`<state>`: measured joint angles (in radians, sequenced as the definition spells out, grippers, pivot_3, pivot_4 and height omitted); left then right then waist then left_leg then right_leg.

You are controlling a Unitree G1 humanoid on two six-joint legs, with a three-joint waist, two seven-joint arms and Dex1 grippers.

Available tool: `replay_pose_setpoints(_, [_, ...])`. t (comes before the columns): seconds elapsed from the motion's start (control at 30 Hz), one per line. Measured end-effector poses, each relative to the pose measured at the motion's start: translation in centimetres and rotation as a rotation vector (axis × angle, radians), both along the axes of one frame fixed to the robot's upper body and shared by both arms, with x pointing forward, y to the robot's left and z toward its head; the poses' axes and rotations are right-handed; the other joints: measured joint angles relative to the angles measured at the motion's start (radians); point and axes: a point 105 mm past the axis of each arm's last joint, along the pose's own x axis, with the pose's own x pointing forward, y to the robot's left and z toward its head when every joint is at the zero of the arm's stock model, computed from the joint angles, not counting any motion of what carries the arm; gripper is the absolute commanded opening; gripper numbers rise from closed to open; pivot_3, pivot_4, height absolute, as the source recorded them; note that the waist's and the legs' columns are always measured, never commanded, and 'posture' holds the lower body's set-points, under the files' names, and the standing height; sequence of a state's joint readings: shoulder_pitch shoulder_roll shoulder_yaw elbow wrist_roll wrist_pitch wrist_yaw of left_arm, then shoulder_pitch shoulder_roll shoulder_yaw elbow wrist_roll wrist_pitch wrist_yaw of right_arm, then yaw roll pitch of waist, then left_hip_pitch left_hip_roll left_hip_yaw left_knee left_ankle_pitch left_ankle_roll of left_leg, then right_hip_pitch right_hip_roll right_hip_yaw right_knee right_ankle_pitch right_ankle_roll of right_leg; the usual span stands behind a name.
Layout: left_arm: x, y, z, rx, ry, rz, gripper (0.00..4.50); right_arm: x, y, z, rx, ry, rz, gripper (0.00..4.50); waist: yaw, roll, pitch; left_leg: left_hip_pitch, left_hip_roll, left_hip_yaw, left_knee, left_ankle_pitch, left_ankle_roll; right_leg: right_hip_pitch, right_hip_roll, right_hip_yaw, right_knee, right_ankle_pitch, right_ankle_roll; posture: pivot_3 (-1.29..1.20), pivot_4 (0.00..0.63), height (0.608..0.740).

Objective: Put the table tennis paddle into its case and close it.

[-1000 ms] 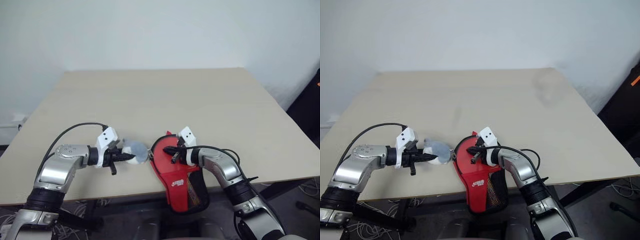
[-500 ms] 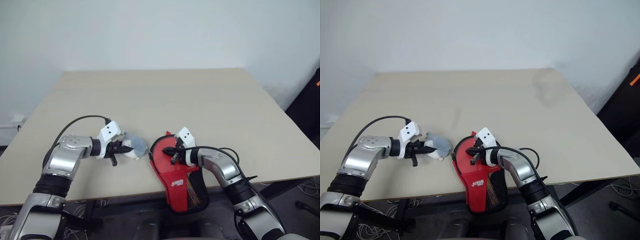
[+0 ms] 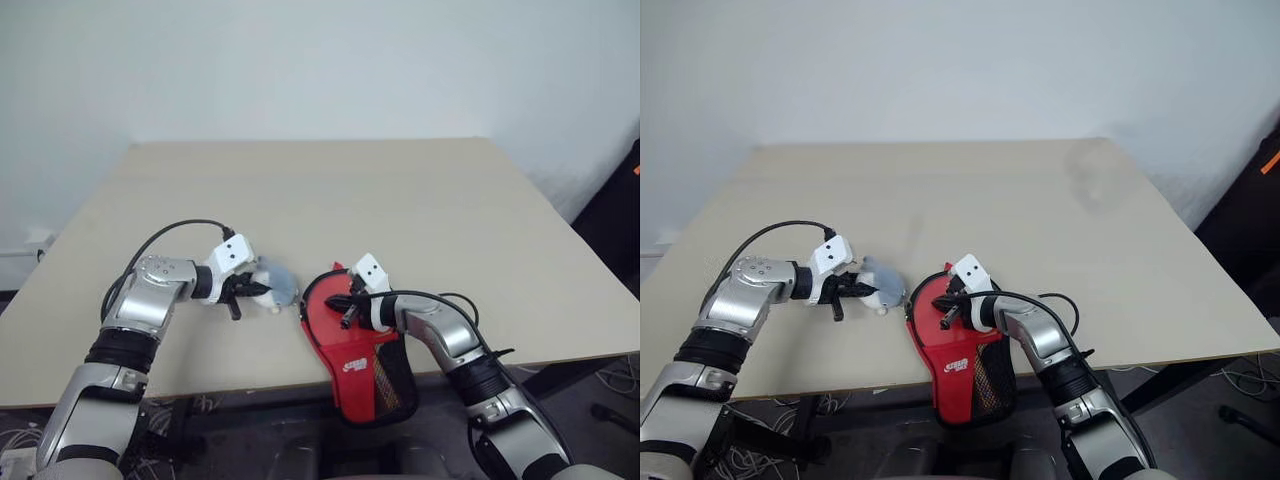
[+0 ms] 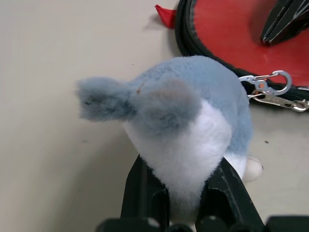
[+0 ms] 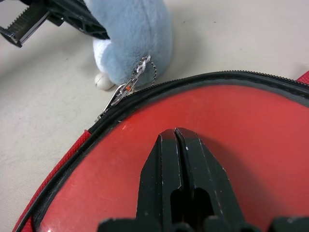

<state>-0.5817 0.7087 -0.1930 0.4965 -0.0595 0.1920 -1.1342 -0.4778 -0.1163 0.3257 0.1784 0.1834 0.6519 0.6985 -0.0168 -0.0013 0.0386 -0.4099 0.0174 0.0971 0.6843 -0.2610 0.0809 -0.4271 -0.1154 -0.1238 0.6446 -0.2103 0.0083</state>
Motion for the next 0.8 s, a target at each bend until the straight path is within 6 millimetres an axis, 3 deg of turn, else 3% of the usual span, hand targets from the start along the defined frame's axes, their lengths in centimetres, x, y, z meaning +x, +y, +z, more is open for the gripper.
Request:
replay_pose_setpoints(0.43, [4.7,0.2,0.4,0.114,-0.106,0.12,0.25,0.0,0.2,0.0,-0.005,0.002,0.008,0.0,-0.002,-0.001,-0.001,0.0,0.0,0.0,0.001,0.001,0.002,0.001,0.001,0.0,0.001,0.0,0.0,0.0,0.0,0.706])
replay_pose_setpoints(0.8, [7.8,-2.6,-0.4,0.159,-0.234,0.242,0.25,0.1,0.2,-0.1,-0.011,0.008,0.007,0.0,0.007,-0.003,-0.002,0.0,-0.001,-0.002,0.004,0.001,0.006,0.001,-0.002,-0.002,0.004,0.0,0.0,0.0,0.0,0.706])
